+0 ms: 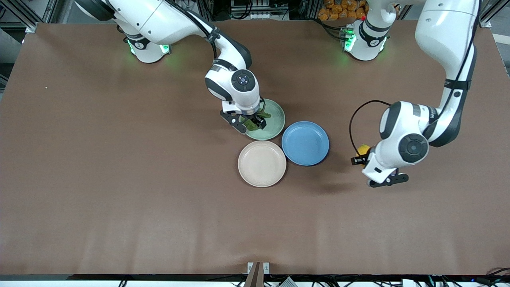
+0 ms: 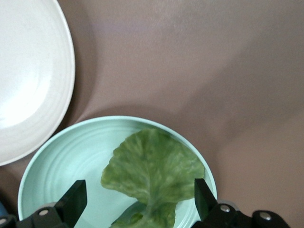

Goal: Pick lemon and lettuce from plates
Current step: 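Lift the lemon with the left gripper while the right gripper lowers onto lettuce, then grasp the lettuce leaf with the right gripper and lift it off the plate, then carry the lettuce away with the right gripper while the left gripper sets down the lemon, then lower the lettuce to the table and open the right gripper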

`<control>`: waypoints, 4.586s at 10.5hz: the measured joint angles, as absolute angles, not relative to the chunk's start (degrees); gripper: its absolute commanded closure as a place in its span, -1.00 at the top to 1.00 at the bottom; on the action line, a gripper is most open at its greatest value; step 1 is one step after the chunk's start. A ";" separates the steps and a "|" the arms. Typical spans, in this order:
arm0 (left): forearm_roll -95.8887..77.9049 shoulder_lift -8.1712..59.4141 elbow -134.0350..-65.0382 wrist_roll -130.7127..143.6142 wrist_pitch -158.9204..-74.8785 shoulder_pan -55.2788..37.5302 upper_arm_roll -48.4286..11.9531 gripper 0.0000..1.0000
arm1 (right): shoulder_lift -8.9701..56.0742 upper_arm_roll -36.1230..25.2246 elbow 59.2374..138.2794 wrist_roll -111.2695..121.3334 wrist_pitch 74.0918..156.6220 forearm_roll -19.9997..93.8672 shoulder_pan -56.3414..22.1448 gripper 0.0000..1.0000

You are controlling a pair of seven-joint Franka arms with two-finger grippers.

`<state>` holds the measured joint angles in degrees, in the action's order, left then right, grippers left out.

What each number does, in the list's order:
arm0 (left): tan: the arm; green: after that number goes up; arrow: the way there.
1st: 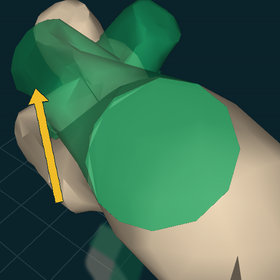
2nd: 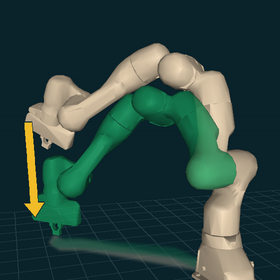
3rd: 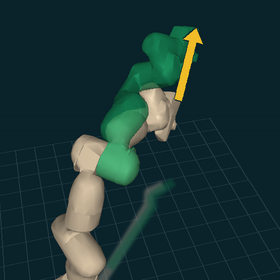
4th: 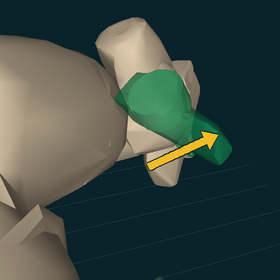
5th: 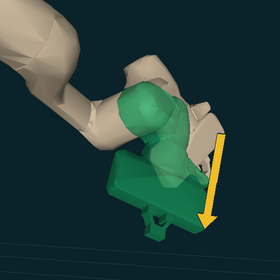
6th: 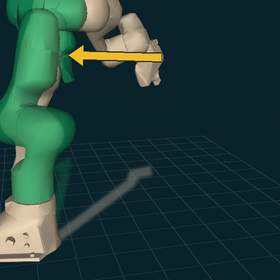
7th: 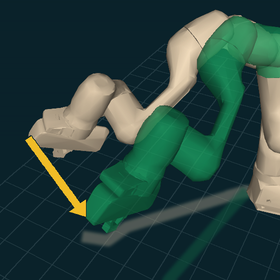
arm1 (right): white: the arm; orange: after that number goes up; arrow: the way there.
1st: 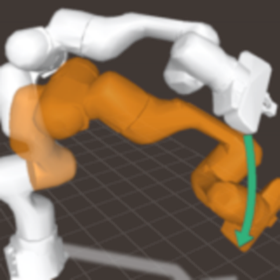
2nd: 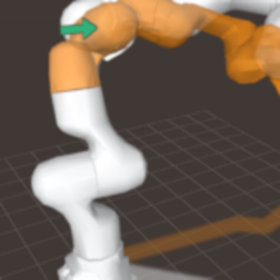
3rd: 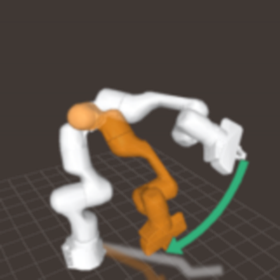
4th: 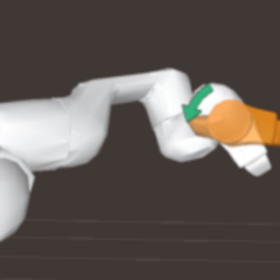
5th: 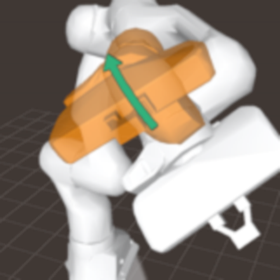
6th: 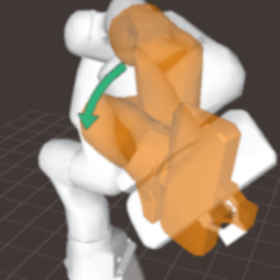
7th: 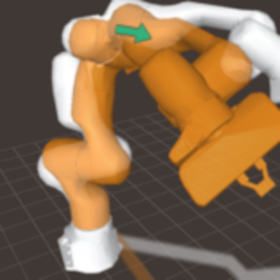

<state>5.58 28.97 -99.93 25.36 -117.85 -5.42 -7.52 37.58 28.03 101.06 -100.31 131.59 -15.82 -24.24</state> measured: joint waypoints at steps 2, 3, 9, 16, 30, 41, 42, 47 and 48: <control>5.59 30.10 -100.98 24.47 -120.17 -2.80 -7.51 -1.00 | 38.22 28.26 101.05 -100.79 132.52 -16.44 -24.38 1.00; 5.59 31.05 -101.12 24.06 -121.63 -1.85 -7.49 -1.00 | 38.71 28.28 101.05 -101.90 132.92 -17.73 -24.49 1.00; 5.59 36.91 -101.26 23.55 -130.13 0.03 -7.53 -1.00 | 41.51 28.30 101.02 -103.46 134.31 -20.15 -25.07 -1.00; 5.60 37.07 -100.89 23.14 -130.31 0.51 -7.13 -1.00 | 41.51 28.27 100.12 -105.40 134.29 -19.32 -24.35 -1.00; 7.83 37.03 -93.77 22.70 -130.36 2.83 -7.17 1.00 | 19.64 27.26 99.61 -56.74 110.83 -2.95 -0.49 -1.00; 7.83 20.52 -86.07 22.44 -115.09 2.66 -8.35 1.00 | 7.78 7.28 120.16 -10.57 118.45 -0.72 9.43 -1.00; 7.83 18.97 -85.00 21.17 -113.81 2.65 -8.74 1.00 | 8.21 7.11 122.47 -9.57 121.30 -0.72 10.91 -1.00; 7.81 11.13 -84.07 12.49 -104.46 2.68 -9.48 1.00 | 14.26 7.04 124.31 -9.26 127.38 -0.49 12.30 -1.00; 7.29 9.87 -84.07 12.45 -102.34 2.67 -9.60 1.00 | 15.78 7.04 124.32 -9.27 128.77 -0.38 12.35 -1.00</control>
<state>7.29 9.87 -84.07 12.45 -102.34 2.67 -9.60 15.78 7.04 124.32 -9.27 128.77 -0.38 12.35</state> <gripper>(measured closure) 0.000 0.978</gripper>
